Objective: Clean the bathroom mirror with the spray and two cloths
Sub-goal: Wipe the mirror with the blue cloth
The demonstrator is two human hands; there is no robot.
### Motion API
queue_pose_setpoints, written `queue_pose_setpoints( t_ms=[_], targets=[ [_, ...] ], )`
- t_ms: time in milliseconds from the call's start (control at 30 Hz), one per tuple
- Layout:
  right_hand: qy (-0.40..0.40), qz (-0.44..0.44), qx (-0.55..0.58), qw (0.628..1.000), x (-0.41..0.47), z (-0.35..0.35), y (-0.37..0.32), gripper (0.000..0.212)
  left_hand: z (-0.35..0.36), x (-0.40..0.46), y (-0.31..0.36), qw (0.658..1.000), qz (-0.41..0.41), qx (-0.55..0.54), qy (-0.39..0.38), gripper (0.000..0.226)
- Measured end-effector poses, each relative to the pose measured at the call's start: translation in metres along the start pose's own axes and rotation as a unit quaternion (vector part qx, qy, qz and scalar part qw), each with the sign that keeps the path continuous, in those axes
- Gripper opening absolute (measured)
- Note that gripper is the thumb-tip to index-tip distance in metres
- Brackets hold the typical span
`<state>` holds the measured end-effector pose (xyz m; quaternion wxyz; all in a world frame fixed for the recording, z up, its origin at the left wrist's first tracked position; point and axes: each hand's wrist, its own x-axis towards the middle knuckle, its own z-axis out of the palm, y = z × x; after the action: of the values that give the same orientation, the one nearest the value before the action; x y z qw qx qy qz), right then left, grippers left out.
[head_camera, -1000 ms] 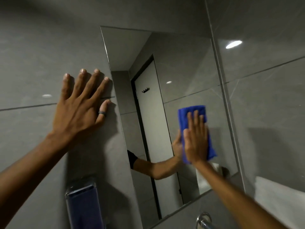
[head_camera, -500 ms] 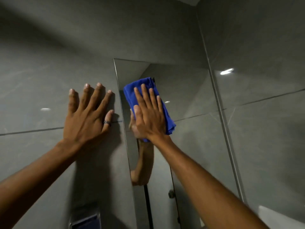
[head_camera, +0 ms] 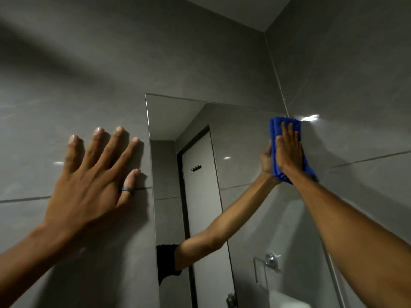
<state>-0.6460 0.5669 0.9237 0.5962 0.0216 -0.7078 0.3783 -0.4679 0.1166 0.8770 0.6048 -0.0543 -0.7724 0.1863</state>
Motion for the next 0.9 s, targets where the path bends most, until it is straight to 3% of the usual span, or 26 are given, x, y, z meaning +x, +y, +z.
queue_pose_setpoints(
  t_ms=[133,333,467,600,667,733,800,833,900],
  targets=[
    [0.007,-0.015,-0.009,1.0,0.032,0.005,-0.034,0.057,0.002,-0.002,0.0,1.0,-0.006,0.012,0.003,0.075],
    [-0.01,-0.232,-0.021,0.972,-0.012,0.039,-0.171,0.065,-0.001,-0.004,0.003,1.0,-0.007,0.015,0.01,0.073],
    [-0.033,-0.321,0.048,0.945,-0.072,0.053,-0.244,0.059,-0.008,-0.004,0.004,1.0,-0.017,-0.012,0.0,0.073],
    [-0.069,-0.414,0.094,0.903,-0.133,0.048,-0.25,0.055,-0.018,-0.015,0.001,0.998,-0.021,-0.062,-0.01,0.073],
    [-0.103,-0.42,0.103,0.896,-0.169,0.041,-0.232,0.054,-0.023,-0.031,-0.003,0.996,-0.005,-0.082,-0.02,0.072],
    [-0.137,-0.351,0.162,0.912,-0.21,0.029,-0.213,0.05,-0.029,-0.048,-0.006,0.991,0.013,-0.128,-0.046,0.074],
    [-0.19,-0.151,0.305,0.921,-0.252,0.012,-0.201,0.046,-0.038,-0.058,-0.007,0.975,0.014,-0.207,-0.078,0.076],
    [-0.193,-0.026,0.39,0.9,-0.271,0.001,-0.198,0.042,-0.043,-0.062,-0.007,0.961,0.005,-0.257,-0.098,0.075],
    [-0.177,0.192,0.512,0.819,-0.299,-0.015,-0.19,0.029,-0.056,-0.07,-0.006,0.923,-0.028,-0.36,-0.133,0.07]
  ],
)
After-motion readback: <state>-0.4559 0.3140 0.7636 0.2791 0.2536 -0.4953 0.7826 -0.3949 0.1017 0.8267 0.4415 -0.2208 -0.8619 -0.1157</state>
